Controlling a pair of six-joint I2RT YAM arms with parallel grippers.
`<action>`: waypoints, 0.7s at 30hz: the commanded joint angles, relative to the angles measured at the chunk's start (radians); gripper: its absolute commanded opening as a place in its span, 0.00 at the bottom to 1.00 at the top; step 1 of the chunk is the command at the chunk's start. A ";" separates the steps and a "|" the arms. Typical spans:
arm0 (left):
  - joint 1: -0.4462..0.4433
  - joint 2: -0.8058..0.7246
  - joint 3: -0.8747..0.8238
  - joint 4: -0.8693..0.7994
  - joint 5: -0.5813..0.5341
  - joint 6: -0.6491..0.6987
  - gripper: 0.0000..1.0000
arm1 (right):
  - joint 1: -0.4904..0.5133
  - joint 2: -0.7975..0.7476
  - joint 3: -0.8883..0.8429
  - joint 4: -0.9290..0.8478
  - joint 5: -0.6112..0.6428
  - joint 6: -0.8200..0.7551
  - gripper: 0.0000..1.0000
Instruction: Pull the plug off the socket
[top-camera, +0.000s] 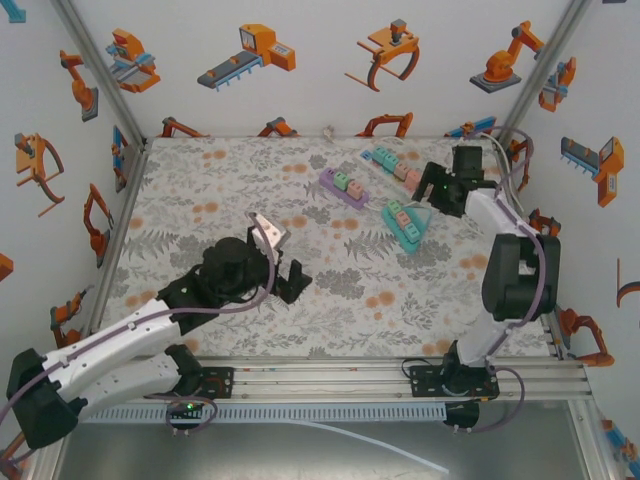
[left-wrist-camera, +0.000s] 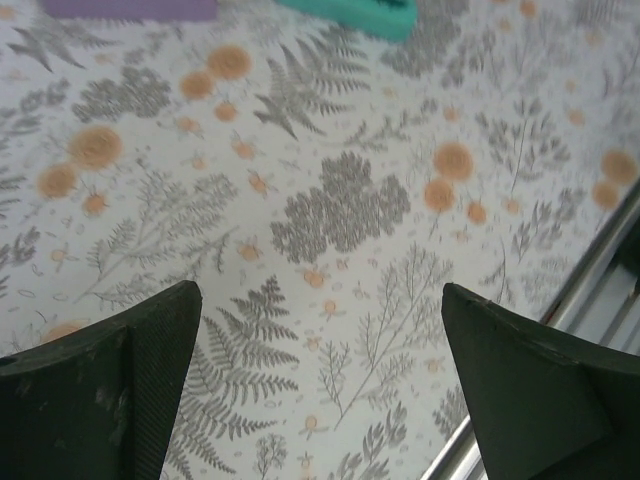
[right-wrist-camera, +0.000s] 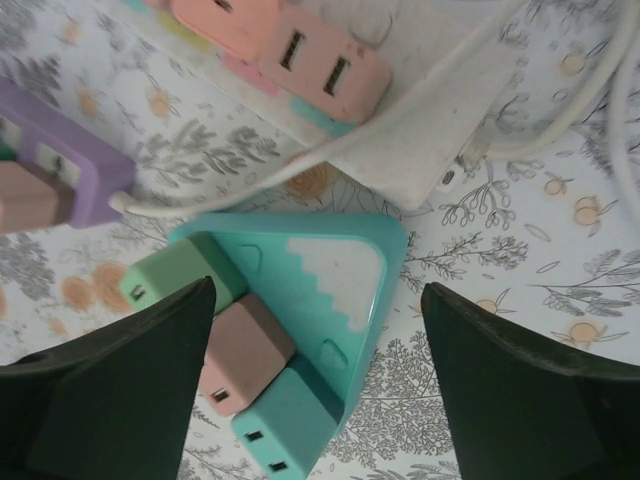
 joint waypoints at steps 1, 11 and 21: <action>-0.019 0.006 0.024 -0.101 -0.036 0.074 0.97 | 0.005 0.057 0.069 -0.059 -0.092 -0.055 0.68; -0.023 -0.018 0.001 -0.089 -0.071 0.048 0.97 | 0.087 0.181 0.124 -0.170 -0.146 -0.253 0.52; -0.022 -0.109 -0.043 -0.111 -0.243 -0.029 0.97 | 0.298 0.154 0.083 -0.250 -0.204 -0.392 0.52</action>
